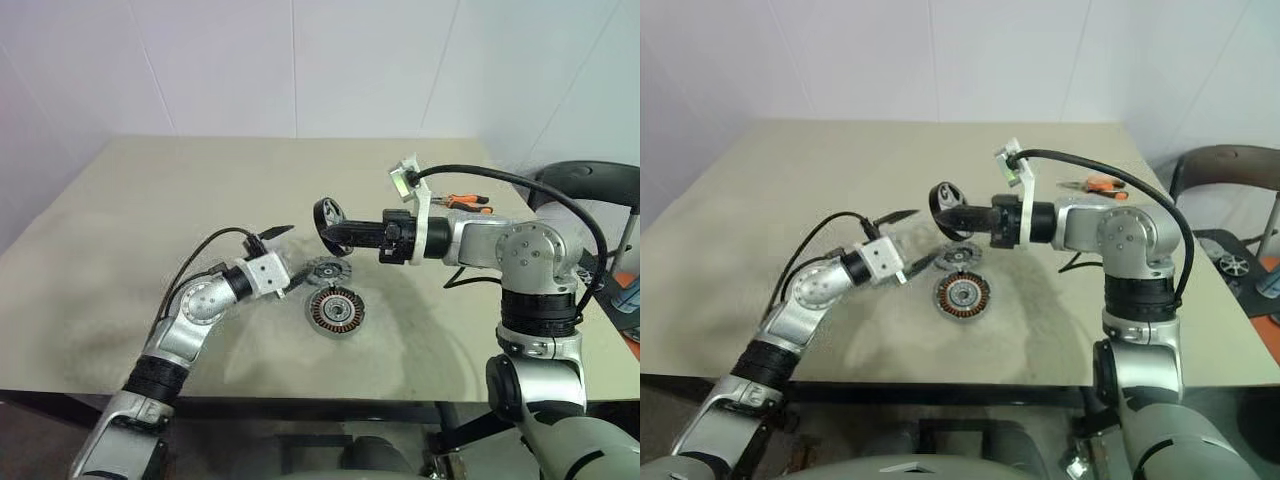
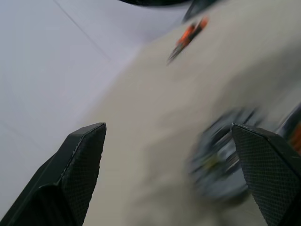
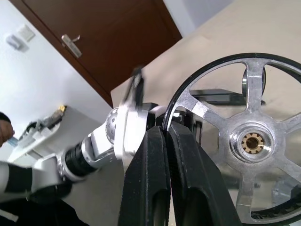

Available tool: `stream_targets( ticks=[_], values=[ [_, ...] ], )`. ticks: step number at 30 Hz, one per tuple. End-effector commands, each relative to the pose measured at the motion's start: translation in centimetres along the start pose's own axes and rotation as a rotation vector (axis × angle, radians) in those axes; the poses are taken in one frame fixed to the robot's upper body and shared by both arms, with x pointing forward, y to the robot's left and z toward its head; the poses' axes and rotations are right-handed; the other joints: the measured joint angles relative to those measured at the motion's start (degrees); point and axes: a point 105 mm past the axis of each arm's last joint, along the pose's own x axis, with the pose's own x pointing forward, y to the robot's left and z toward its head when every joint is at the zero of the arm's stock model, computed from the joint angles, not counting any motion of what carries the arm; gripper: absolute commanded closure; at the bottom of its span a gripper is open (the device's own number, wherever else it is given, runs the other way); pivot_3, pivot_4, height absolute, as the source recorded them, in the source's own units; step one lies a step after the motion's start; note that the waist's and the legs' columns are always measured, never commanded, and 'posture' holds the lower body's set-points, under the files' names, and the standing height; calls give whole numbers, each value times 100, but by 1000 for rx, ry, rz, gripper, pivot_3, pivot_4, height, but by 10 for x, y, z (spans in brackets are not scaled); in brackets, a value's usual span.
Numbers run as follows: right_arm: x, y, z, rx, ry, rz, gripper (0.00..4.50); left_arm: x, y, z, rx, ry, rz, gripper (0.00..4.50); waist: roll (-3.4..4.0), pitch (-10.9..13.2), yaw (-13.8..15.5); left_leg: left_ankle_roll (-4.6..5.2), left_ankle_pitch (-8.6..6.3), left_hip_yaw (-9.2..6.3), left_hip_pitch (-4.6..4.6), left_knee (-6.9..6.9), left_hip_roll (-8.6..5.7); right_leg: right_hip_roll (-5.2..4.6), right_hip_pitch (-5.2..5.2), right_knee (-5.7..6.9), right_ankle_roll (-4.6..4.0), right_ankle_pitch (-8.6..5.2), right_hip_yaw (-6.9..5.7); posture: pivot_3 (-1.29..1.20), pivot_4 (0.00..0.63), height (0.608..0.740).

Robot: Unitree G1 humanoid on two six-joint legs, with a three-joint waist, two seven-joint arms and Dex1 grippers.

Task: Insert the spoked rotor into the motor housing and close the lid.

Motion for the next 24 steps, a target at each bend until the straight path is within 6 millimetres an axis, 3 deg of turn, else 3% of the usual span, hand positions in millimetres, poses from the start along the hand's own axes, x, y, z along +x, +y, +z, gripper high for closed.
stream_targets(
  ticks=[1,9,13,16,19,24],
  values=[
    [-1,4,5,-60,-8,8,4461,5,19,16,257,-114,150,0,0,0,23,2,-1,0,-3,1,0,-2,-1,-1,0,0,0,0,0,740],
    [0,2,-2,-92,27,-4,4461,9,35,20,392,-169,380,0,-2,-1,17,12,-4,2,-58,15,-2,3,-49,3,11,6,-5,0,0,740],
    [0,0,-3,-100,36,-15,4461,9,23,22,312,-197,345,0,-2,-1,12,11,-4,2,-58,20,-2,3,-48,5,11,6,-7,0,0,740],
    [-2,0,9,-61,-22,-1,4461,7,10,23,278,-213,300,0,-1,-2,2,11,-4,2,-57,25,-1,2,-47,10,11,6,-7,0,0,740],
    [-5,0,21,-31,-71,12,4461,7,9,26,283,-222,304,0,0,-2,2,11,-4,2,-55,32,-1,2,-44,17,11,6,-7,0,0,740],
    [-5,0,22,-17,-73,13,4461,10,10,25,369,-209,311,0,0,-3,7,12,-5,-4,-56,51,1,2,-39,26,11,6,-11,0,0,740]
  ],
)
